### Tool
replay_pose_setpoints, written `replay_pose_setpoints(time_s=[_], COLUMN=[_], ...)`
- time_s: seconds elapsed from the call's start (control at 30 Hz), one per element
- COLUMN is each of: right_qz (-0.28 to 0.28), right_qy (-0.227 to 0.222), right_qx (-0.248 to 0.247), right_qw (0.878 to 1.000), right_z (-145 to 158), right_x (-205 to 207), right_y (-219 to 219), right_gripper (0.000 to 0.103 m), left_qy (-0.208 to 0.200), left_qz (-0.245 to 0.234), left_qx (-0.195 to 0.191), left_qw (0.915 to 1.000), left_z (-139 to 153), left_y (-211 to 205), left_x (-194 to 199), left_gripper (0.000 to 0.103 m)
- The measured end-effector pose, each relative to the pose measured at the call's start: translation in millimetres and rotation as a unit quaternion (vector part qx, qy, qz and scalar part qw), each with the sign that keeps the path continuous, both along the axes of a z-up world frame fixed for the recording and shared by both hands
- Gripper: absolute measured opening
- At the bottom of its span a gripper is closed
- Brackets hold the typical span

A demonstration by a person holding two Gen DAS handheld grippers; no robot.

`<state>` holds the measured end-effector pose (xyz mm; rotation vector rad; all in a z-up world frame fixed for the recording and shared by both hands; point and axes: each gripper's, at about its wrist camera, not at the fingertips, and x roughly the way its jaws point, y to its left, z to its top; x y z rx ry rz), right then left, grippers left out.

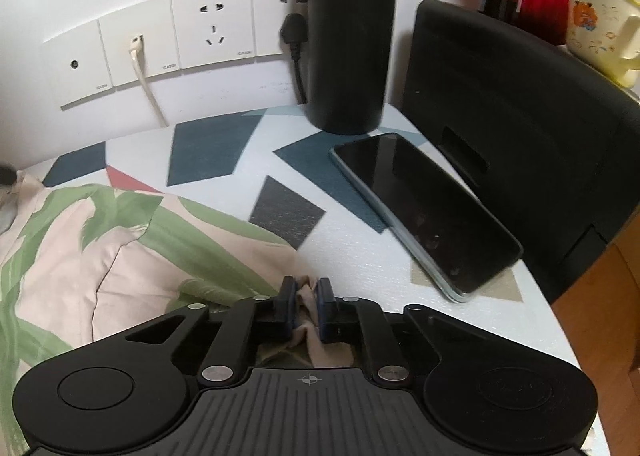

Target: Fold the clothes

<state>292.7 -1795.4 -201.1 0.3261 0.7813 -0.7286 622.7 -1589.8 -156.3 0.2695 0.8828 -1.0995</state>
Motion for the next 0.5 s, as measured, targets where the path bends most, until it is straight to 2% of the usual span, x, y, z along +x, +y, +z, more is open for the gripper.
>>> replay_pose_setpoints(time_s=[0.07, 0.17, 0.4, 0.47, 0.5], right_qz=[-0.009, -0.016, -0.031, -0.034, -0.036], right_qy=[0.002, 0.006, 0.004, 0.001, 0.0], right_qx=[-0.002, -0.002, 0.001, 0.006, 0.008], right_qw=[1.0, 1.0, 1.0, 0.999, 0.999], right_z=[0.2, 0.6, 0.9, 0.7, 1.1], right_x=[-3.9, -9.3, -18.9, -20.5, -21.3], right_y=[0.7, 2.8, 3.1, 1.5, -0.4], right_gripper=[0.008, 0.008, 0.009, 0.013, 0.017], left_qy=[0.014, 0.047, 0.072, 0.088, 0.089], left_qz=[0.003, 0.011, -0.002, 0.011, 0.017], left_qx=[0.006, -0.005, -0.007, -0.013, -0.015], left_qw=[0.9999, 0.9988, 0.9973, 0.9959, 0.9958], left_z=[-5.3, -12.9, -17.2, -19.2, -19.3], left_y=[-1.5, -7.0, -31.7, -33.5, -33.7], left_x=[3.2, 11.3, 15.8, 21.0, 22.9], left_gripper=[0.041, 0.041, 0.041, 0.024, 0.003])
